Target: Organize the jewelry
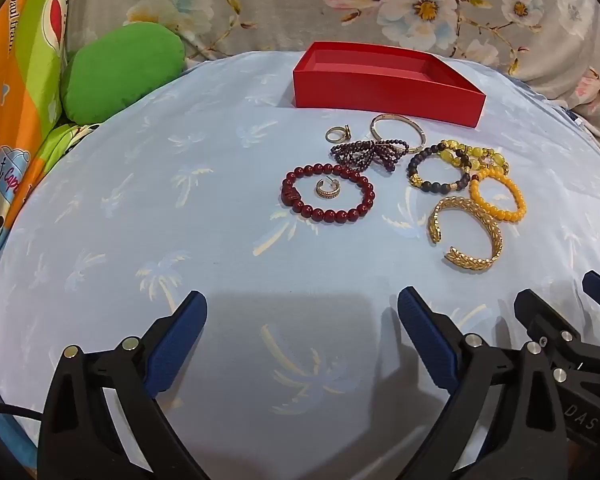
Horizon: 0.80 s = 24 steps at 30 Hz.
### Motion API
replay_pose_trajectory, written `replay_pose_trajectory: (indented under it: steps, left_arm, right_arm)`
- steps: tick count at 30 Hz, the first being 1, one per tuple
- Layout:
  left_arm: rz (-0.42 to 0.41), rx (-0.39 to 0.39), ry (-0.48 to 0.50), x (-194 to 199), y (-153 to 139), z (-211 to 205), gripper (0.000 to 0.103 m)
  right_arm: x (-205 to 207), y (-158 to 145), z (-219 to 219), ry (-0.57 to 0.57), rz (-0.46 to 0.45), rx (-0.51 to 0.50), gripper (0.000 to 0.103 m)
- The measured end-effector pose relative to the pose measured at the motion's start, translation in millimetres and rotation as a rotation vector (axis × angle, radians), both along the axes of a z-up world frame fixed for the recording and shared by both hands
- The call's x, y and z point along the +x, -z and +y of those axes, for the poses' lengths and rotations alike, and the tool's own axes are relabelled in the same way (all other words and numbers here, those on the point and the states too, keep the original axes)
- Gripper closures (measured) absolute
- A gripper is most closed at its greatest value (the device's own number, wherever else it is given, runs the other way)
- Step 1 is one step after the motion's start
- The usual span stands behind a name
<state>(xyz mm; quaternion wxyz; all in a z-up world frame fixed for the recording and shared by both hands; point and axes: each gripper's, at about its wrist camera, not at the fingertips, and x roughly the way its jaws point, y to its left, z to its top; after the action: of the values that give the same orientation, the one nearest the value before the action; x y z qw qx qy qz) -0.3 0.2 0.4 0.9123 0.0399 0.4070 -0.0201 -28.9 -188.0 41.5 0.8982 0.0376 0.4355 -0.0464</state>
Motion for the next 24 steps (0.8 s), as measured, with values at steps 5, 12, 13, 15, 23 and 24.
replay_pose_trajectory:
  steps: [5, 12, 13, 15, 23, 24]
  left_arm:
    - [0.001, -0.003, -0.001, 1.0, 0.3, 0.7, 0.011]
    - [-0.009, -0.003, 0.000, -2.5, -4.3, -1.2, 0.011]
    - [-0.010, -0.003, 0.000, -2.5, -4.6, -1.6, 0.011]
    - [-0.017, -0.005, 0.001, -3.1, -4.1, 0.2, 0.011]
    - [-0.025, -0.011, 0.002, -4.4, -5.1, 0.3, 0.011]
    - [-0.026, -0.011, 0.002, -4.5, -5.3, 0.3, 0.011]
  right_arm:
    - [-0.3, -0.1, -0.1, 0.000, -0.003, -0.001, 0.006]
    - [0.7, -2.4, -0.9, 0.003, -0.002, 0.000, 0.006]
    - [-0.6, -0.6, -0.3, 0.002, -0.007, 0.000, 0.006]
    - [-0.6, -0.9, -0.6, 0.001, -0.007, -0.001, 0.006]
    - [-0.7, -0.9, -2.4, 0.004, -0.011, -0.004, 0.006]
    - [-0.7, -1.3, -2.7, 0.004, -0.011, -0.004, 0.006]
